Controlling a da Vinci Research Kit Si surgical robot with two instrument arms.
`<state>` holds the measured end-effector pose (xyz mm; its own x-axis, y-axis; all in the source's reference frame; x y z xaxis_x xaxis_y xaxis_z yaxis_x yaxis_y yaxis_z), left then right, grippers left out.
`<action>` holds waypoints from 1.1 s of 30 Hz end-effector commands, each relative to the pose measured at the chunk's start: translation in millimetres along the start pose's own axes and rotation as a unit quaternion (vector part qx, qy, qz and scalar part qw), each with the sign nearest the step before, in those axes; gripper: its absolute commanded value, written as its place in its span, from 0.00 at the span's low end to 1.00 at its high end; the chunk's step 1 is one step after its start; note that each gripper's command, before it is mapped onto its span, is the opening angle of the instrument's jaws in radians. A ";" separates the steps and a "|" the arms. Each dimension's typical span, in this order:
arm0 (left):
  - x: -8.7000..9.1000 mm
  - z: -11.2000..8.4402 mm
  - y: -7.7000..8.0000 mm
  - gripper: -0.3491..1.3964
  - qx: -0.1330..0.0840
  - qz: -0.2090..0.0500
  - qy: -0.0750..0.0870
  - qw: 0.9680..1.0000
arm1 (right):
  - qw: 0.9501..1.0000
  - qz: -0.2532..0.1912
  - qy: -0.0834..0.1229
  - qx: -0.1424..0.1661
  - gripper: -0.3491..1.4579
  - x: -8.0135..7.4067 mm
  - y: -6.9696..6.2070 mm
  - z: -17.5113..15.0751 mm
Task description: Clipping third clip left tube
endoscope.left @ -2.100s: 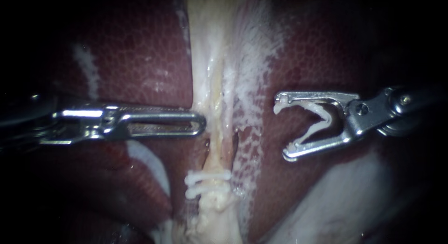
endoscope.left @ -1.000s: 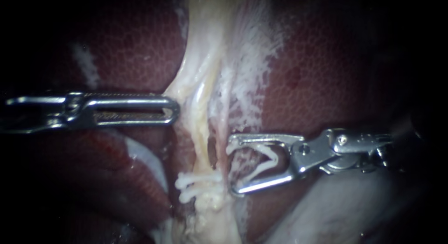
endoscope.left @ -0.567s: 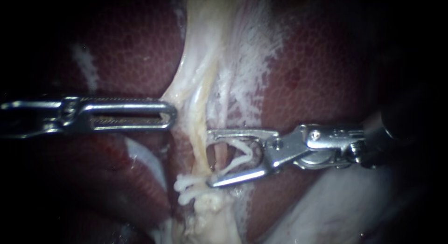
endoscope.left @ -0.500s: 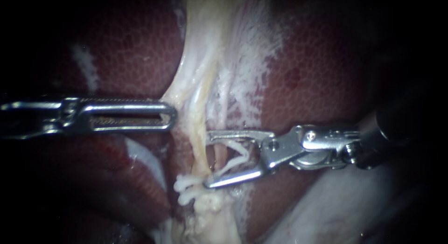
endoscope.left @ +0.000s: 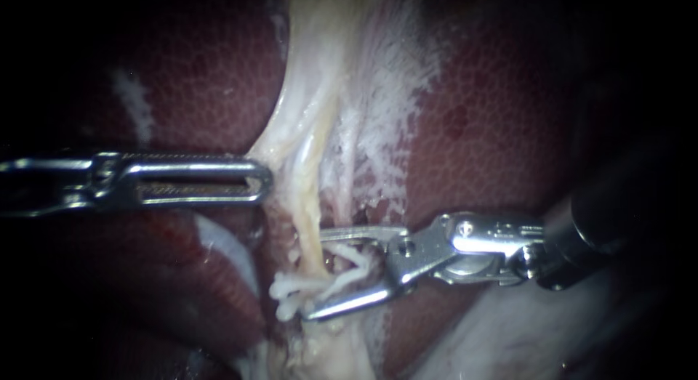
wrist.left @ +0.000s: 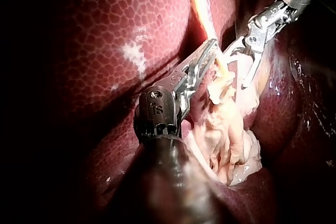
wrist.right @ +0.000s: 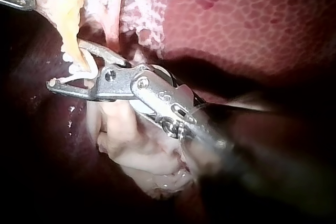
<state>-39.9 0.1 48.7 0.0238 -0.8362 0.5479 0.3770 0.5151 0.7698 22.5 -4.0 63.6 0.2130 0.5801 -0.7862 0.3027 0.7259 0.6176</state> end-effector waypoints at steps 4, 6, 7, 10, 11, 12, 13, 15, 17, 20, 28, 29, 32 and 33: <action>0.1 0.1 0.0 0.00 0.000 0.000 0.000 1.000 | 1.000 0.006 0.001 0.002 0.49 0.5 0.4 0.5; 0.1 0.1 0.0 0.00 0.000 0.000 0.000 1.000 | 1.000 0.007 0.002 0.001 0.49 0.8 1.0 1.0; 0.1 0.1 0.0 0.00 0.000 0.000 0.000 1.000 | 1.000 0.007 0.002 0.000 0.49 0.9 1.2 1.1; 0.1 0.2 0.0 0.00 0.000 0.000 0.000 1.000 | 1.000 0.008 0.003 -0.002 0.49 1.3 2.1 1.7; 0.1 0.2 0.0 0.00 0.000 0.000 0.000 1.000 | 1.000 0.009 0.003 -0.003 0.49 1.4 2.5 1.8; 0.1 0.2 -0.1 0.00 0.000 0.000 0.000 1.000 | 1.000 0.009 0.003 -0.003 0.49 1.5 2.7 1.9; 0.1 0.1 -0.1 0.00 0.000 0.000 0.000 1.000 | 1.000 0.010 0.004 -0.004 0.49 1.7 3.0 1.9; 0.1 0.1 -0.1 0.00 0.000 0.000 0.000 1.000 | 1.000 0.011 0.005 -0.004 0.49 2.1 3.5 1.9; 0.1 0.1 -0.1 0.00 0.000 0.000 0.000 1.000 | 1.000 0.013 0.006 -0.004 0.49 2.7 4.0 1.7; 0.1 0.1 -0.2 0.00 0.000 0.000 0.000 1.000 | 1.000 0.017 0.007 -0.003 0.49 3.9 4.4 1.2; 0.2 0.1 -0.2 0.00 0.000 0.000 0.000 1.000 | 1.000 0.027 0.012 -0.001 0.47 7.0 5.0 0.0; 0.2 0.1 -0.2 0.00 -0.001 0.000 0.000 1.000 | 1.000 0.027 0.012 -0.001 0.47 7.1 5.0 0.0; 0.2 0.2 -0.2 0.00 -0.001 0.000 0.000 1.000 | 1.000 0.027 0.012 -0.001 0.46 7.1 5.0 0.0; 0.2 0.2 -0.2 0.00 0.000 0.000 0.000 1.000 | 1.000 0.027 0.012 -0.001 0.45 7.0 5.0 0.0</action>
<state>-40.1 -0.2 48.7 0.0235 -0.8363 0.5478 0.3779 0.5147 0.7696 25.5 3.8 61.1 0.2065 0.6272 -0.7510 0.2903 0.6937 0.6592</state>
